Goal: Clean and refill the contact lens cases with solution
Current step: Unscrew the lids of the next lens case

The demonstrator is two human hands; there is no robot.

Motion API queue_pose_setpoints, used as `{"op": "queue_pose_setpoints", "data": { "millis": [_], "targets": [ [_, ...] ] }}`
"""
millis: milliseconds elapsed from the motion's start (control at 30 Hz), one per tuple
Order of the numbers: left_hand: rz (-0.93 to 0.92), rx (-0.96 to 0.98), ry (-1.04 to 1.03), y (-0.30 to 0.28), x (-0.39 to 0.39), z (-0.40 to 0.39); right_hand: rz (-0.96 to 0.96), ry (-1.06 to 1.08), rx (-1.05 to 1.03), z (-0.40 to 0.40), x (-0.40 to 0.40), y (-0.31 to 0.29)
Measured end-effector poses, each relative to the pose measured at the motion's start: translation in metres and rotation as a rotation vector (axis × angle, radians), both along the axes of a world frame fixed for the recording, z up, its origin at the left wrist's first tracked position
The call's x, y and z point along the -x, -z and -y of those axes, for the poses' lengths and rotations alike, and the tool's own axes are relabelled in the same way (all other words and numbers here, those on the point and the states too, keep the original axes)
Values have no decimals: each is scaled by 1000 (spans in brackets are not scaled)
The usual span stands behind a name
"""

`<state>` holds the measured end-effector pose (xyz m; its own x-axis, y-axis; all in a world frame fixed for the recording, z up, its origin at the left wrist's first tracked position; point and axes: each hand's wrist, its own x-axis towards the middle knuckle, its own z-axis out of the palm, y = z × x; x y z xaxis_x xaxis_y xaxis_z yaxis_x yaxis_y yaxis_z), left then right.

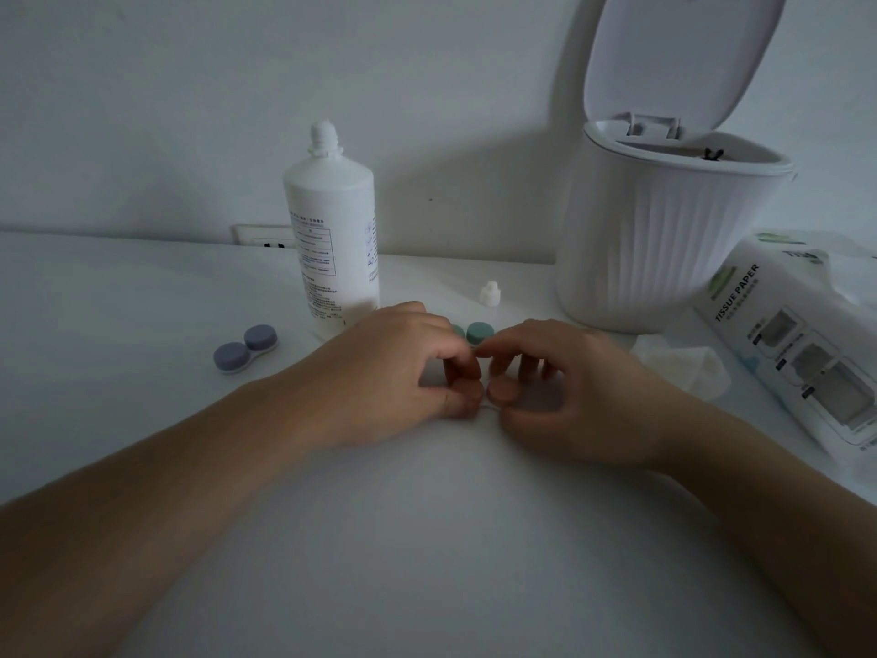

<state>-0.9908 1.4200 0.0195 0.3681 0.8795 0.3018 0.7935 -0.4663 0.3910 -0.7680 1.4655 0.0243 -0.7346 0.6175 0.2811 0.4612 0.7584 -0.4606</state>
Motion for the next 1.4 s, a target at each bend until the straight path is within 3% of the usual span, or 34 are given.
{"op": "queue_pose_setpoints", "data": {
  "millis": [367, 833, 1000, 1200, 1400],
  "targets": [
    [-9, 12, 1, 0, 0, -1, -40, -12, -48, 1, 3, 2],
    [16, 25, -2, 0, 0, 2, -303, 183, 150, -12, -7, -1],
    [28, 17, 0, 1, 1, 3, -207, 322, 87, -21, -10, 0],
    [24, 17, 4, 0, 1, 2, 2, 278, 37, -19, -14, -2],
    [27, 2, 10, 1, 1, 2, 82, 278, -42, -22, -15, -2]
  ]
}}
